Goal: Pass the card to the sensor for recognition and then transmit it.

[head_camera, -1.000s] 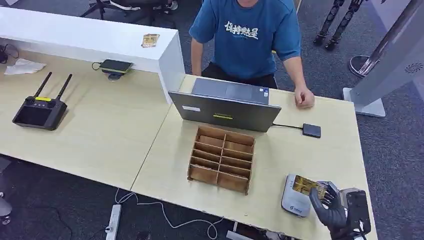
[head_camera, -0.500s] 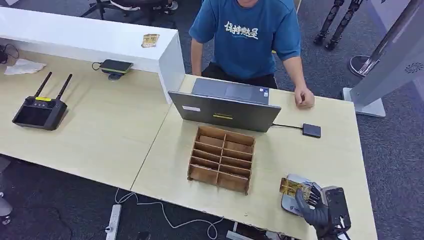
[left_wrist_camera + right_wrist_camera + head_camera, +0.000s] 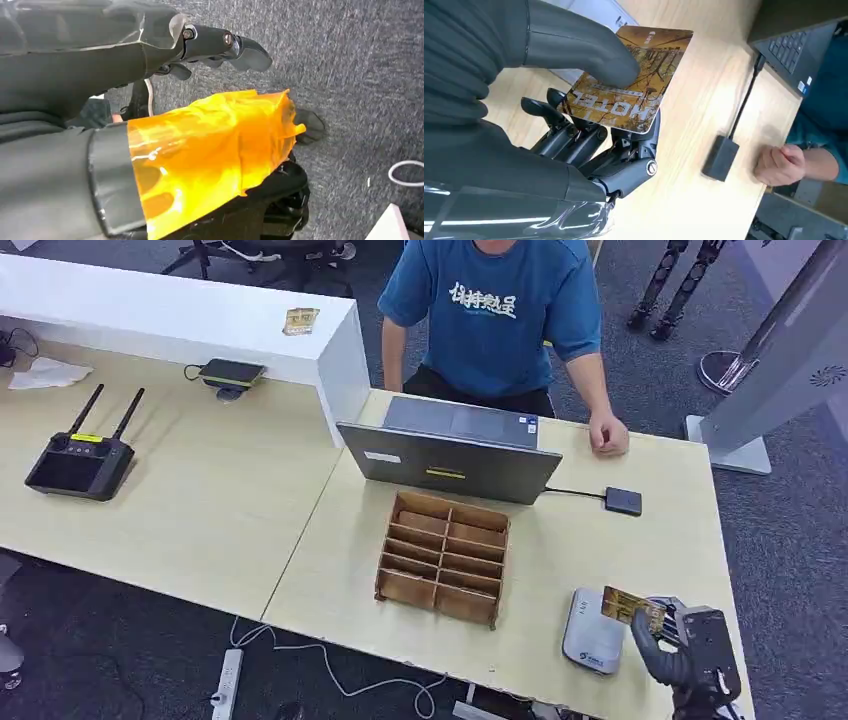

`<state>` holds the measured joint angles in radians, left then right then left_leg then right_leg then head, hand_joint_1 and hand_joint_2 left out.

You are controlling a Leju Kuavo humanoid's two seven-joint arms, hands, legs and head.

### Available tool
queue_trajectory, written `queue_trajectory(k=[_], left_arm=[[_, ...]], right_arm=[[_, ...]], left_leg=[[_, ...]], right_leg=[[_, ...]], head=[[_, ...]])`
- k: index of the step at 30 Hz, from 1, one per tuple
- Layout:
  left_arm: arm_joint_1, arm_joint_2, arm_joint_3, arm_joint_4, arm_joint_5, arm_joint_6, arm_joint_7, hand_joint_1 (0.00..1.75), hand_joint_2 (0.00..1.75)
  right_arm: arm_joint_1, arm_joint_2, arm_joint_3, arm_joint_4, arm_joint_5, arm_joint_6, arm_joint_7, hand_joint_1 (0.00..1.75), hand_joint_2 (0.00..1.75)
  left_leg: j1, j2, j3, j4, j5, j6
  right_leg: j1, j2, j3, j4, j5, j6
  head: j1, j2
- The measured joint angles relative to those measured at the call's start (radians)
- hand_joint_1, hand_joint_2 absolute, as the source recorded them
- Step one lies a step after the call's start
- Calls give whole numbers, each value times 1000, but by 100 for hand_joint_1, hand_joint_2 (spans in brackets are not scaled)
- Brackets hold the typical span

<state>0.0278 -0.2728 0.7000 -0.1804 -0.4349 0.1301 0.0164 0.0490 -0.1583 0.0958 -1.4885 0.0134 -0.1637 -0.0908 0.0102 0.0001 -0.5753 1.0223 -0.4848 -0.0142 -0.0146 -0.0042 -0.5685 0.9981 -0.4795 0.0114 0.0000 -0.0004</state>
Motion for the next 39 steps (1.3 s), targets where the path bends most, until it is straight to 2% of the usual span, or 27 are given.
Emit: queue_trajectory(k=[15, 24, 39], left_arm=[[0, 0, 0, 0, -1, -7, -5, 0, 0], [0, 0, 5, 0, 3, 16, -5, 0, 0], [0, 0, 5, 2, -3, 19, -8, 0, 0]], right_arm=[[-2, 5, -7, -3, -18, 58, -12, 175, 175], [-3, 16, 44, 26, -47, 71, 10, 175, 175], [-30, 0, 107, 100, -69, 105, 36, 175, 175]], left_leg=[[0, 0, 0, 0, 0, 0], [0, 0, 0, 0, 0, 0], [0, 2, 2, 0, 0, 0]], right_leg=[[0, 0, 0, 0, 0, 0], [0, 0, 0, 0, 0, 0], [0, 3, 1, 0, 0, 0]], head=[[0, 0], [0, 0], [0, 0]])
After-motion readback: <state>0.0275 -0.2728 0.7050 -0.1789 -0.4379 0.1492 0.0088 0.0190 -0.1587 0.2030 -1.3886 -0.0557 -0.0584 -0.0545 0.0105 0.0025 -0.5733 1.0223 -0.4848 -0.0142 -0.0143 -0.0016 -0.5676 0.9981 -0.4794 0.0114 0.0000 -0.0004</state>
